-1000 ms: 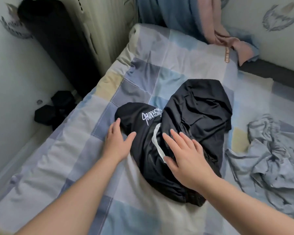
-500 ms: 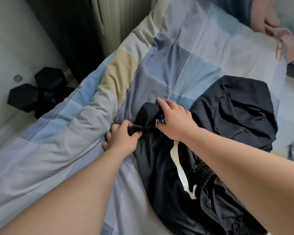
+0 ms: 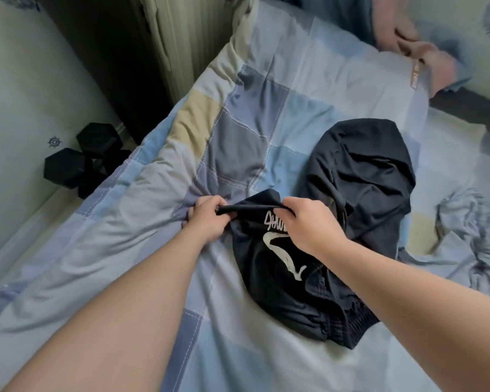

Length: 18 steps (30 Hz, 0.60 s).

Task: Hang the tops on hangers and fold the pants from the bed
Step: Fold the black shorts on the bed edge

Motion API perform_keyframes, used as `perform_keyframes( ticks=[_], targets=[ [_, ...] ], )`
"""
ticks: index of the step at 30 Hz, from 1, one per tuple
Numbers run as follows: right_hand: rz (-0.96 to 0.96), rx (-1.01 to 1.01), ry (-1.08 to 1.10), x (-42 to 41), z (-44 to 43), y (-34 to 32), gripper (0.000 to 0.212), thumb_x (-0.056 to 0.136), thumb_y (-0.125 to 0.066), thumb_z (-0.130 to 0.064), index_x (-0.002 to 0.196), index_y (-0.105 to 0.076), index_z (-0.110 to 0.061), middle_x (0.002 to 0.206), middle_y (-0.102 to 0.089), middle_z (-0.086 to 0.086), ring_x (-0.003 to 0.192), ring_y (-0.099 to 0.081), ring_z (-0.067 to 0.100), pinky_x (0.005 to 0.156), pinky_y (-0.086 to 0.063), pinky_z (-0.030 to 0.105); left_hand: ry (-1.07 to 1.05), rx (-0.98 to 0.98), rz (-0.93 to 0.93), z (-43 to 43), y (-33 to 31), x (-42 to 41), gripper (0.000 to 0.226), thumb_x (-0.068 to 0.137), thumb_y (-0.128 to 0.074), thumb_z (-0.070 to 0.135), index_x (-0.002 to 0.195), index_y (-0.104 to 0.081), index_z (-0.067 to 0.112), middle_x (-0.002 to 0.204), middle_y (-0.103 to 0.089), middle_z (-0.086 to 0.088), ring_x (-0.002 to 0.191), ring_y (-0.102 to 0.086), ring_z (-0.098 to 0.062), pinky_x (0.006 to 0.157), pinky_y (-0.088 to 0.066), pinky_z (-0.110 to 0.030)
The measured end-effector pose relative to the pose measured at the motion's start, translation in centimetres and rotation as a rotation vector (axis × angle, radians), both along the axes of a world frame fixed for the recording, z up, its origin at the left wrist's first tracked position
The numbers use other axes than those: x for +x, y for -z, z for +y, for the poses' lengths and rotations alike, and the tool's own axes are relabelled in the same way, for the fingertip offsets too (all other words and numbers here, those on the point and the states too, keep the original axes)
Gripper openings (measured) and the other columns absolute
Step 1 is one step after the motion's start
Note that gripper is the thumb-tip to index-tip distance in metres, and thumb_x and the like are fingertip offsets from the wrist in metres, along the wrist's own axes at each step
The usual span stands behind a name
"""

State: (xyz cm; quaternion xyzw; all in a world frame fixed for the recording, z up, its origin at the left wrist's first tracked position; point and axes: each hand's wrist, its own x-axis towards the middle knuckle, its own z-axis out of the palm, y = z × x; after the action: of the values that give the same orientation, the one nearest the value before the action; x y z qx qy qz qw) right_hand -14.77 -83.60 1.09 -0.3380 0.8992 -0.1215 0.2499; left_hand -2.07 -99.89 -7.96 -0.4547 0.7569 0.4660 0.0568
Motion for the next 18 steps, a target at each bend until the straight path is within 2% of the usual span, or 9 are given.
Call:
perform_keyframes(
  ticks=[2, 4, 6, 8, 10, 12, 15, 18],
  targets=[
    [-0.013, -0.042, 0.048, 1.2, 2.4, -2.2, 0.039, 0.102, -0.051, -0.034, 0.067, -0.041, -0.02, 0.063, -0.052, -0.003, 0.079, -0.056, 0.034, 0.07, -0.034, 0.037, 0.028, -0.023, 0.002, 2.5, -1.8, 0.9, 0.027, 0.088, -0.07, 0.026, 0.071, -0.049, 0.031, 0.109, -0.056, 0.004, 0.111, -0.053, -0.03, 0.103, -0.041, -0.045],
    [-0.043, -0.065, 0.107, 2.3, 5.3, -4.4, 0.042, 0.101, -0.053, -0.032, 0.063, -0.037, -0.022, 0.06, -0.048, -0.003, 0.075, -0.054, 0.033, 0.066, -0.035, 0.037, -0.007, 0.071, 0.064, 5.2, -3.9, 2.1, 0.027, 0.09, -0.071, 0.025, 0.074, -0.049, 0.027, 0.098, -0.06, 0.002, 0.099, -0.054, -0.023, 0.092, -0.044, -0.036],
    [-0.069, -0.105, 0.173, 3.6, 8.0, -6.2, 0.041, 0.1, -0.056, -0.031, 0.066, -0.04, -0.016, 0.059, -0.048, 0.0, 0.069, -0.05, 0.029, 0.06, -0.034, 0.038, -0.107, 0.209, 0.197, 7.7, -6.0, 3.0, 0.03, 0.092, -0.071, 0.014, 0.075, -0.047, 0.023, 0.089, -0.062, 0.001, 0.084, -0.054, -0.019, 0.078, -0.043, -0.028],
    [-0.095, -0.131, 0.241, 5.3, 11.1, -8.3, 0.039, 0.1, -0.056, -0.03, 0.07, -0.043, -0.01, 0.059, -0.05, 0.004, 0.063, -0.047, 0.024, 0.054, -0.033, 0.03, -0.148, 0.228, 0.263, 10.8, -8.8, 4.2, 0.034, 0.092, -0.069, 0.009, 0.074, -0.043, 0.022, 0.079, -0.058, 0.005, 0.072, -0.049, -0.014, 0.068, -0.041, -0.022],
    [-0.116, -0.159, 0.312, 7.2, 14.6, -10.6, 0.039, 0.1, -0.055, -0.03, 0.069, -0.042, -0.01, 0.058, -0.049, 0.004, 0.064, -0.047, 0.026, 0.053, -0.033, 0.03, -0.158, 0.219, 0.282, 14.5, -11.6, 5.6, 0.035, 0.093, -0.067, 0.009, 0.074, -0.04, 0.022, 0.071, -0.048, 0.006, 0.066, -0.041, -0.012, 0.064, -0.036, -0.027],
    [-0.134, -0.202, 0.366, 8.9, 18.3, -12.7, 0.042, 0.1, -0.056, -0.027, 0.064, -0.038, -0.015, 0.055, -0.043, 0.001, 0.062, -0.045, 0.023, 0.053, -0.031, 0.027, -0.157, 0.208, 0.303, 18.2, -14.3, 7.2, 0.035, 0.093, -0.065, 0.01, 0.075, -0.038, 0.023, 0.07, -0.044, 0.008, 0.061, -0.037, -0.006, 0.06, -0.034, -0.021],
    [-0.138, -0.262, 0.41, 11.5, 23.8, -16.2, 0.046, 0.099, -0.058, -0.022, 0.06, -0.034, -0.021, 0.052, -0.04, -0.003, 0.057, -0.043, 0.008, 0.053, -0.032, 0.018, -0.12, 0.203, 0.337, 23.0, -18.6, 9.4, 0.033, 0.094, -0.064, 0.008, 0.078, -0.04, 0.024, 0.072, -0.044, 0.009, 0.061, -0.038, -0.004, 0.061, -0.034, -0.02],
    [-0.171, -0.353, 0.446, 14.0, 29.8, -19.0, 0.046, 0.099, -0.06, -0.019, 0.059, -0.038, -0.026, 0.052, -0.044, -0.007, 0.057, -0.042, 0.006, 0.054, -0.032, 0.02, -0.078, 0.221, 0.385, 27.4, -23.0, 11.3, 0.032, 0.094, -0.062, 0.003, 0.079, -0.042, 0.022, 0.072, -0.046, 0.008, 0.059, -0.039, 0.001, 0.058, -0.034, -0.015]
  ],
)
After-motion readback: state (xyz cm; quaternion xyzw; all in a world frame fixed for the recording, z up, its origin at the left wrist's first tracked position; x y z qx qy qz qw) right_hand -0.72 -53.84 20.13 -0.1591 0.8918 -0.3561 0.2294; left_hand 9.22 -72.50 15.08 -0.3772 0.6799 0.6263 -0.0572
